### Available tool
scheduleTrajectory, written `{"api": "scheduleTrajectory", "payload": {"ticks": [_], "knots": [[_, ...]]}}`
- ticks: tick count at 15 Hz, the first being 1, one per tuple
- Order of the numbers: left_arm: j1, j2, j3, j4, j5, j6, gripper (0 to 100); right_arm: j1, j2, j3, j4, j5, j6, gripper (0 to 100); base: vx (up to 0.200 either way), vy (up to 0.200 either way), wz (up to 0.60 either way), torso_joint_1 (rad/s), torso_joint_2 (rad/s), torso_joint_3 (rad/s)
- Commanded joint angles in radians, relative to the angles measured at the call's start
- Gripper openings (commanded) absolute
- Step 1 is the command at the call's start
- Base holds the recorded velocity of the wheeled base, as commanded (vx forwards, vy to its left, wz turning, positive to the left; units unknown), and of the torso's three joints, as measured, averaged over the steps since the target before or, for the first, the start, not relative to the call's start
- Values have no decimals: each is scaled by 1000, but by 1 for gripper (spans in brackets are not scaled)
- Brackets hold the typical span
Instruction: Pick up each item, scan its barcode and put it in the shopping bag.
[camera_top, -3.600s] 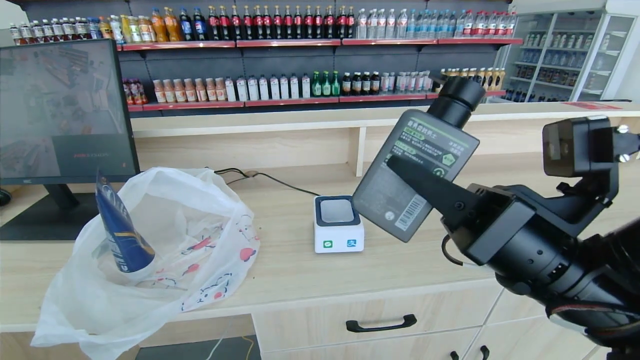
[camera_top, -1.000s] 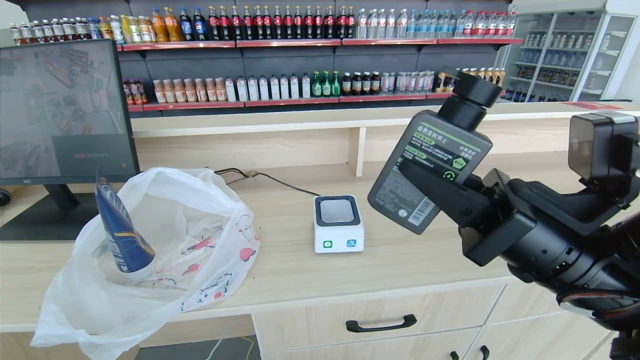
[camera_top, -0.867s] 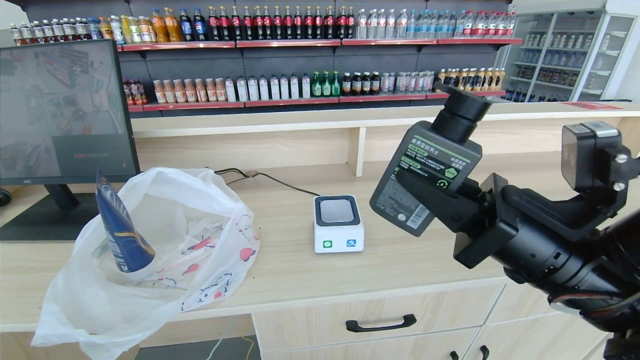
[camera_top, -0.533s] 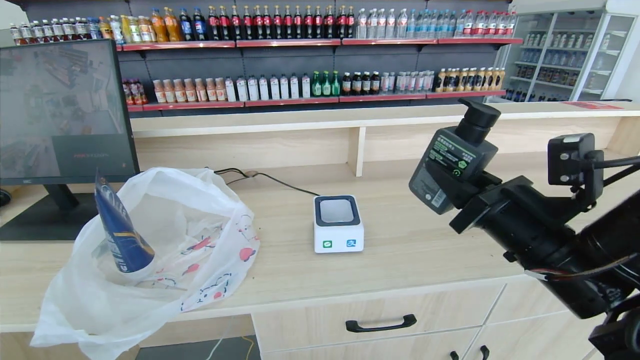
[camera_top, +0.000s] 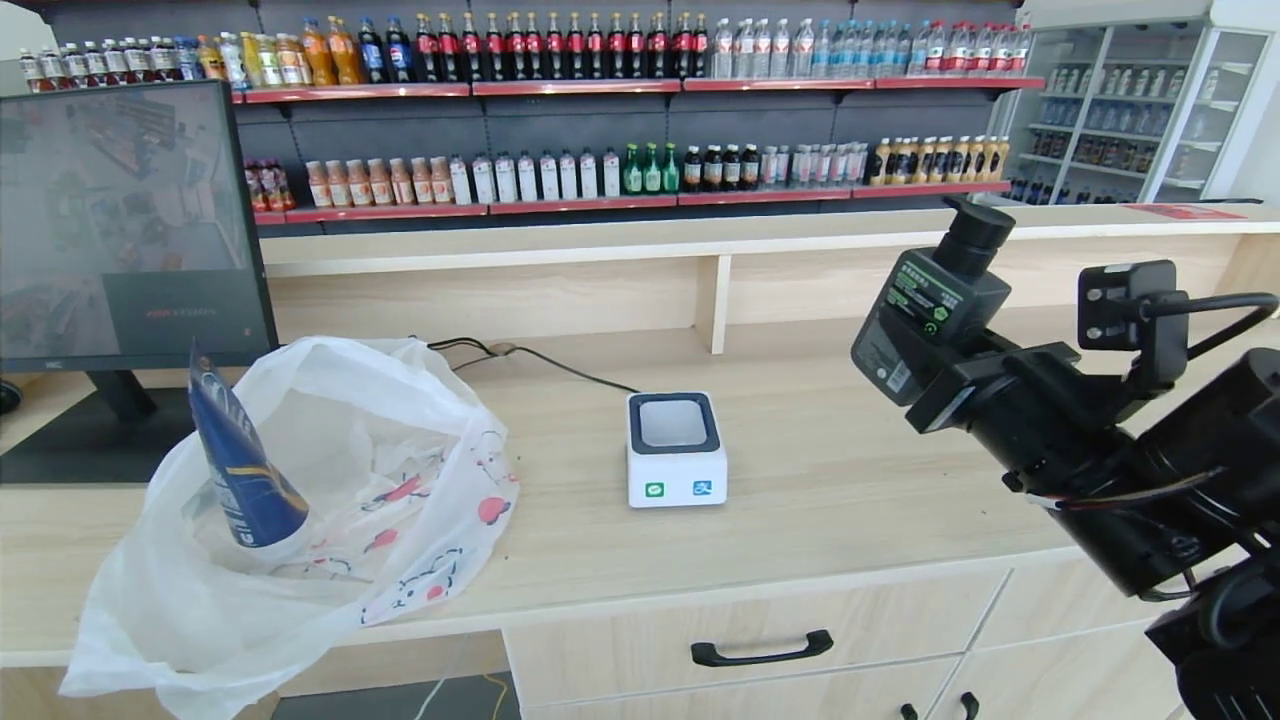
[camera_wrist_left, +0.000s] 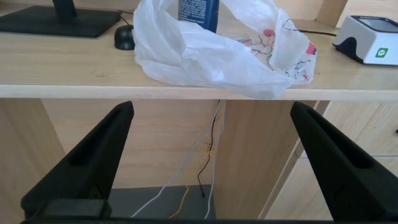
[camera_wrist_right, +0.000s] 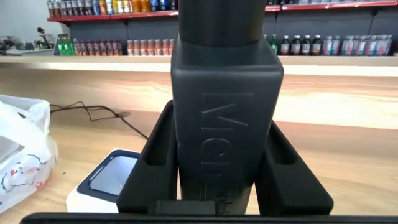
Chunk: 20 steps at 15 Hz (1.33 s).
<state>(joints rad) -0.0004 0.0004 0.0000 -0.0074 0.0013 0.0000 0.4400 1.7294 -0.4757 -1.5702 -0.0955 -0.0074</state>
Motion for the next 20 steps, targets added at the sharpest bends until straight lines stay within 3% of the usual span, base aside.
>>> {"api": "scheduleTrajectory", "payload": {"ticks": [1,12,20], "knots": [[0,0,0,0,0,0,100,-1,10,5,-1,0,7,0,0,200,0,7,2,2],[0,0,0,0,0,-8,100,-1,-11,43,-1,-1,9,0,0,200,0,6,2,2],[-1,0,0,0,0,-2,100,-1,-34,46,-1,0,0,0,0,0,0,0,0,0]]}}
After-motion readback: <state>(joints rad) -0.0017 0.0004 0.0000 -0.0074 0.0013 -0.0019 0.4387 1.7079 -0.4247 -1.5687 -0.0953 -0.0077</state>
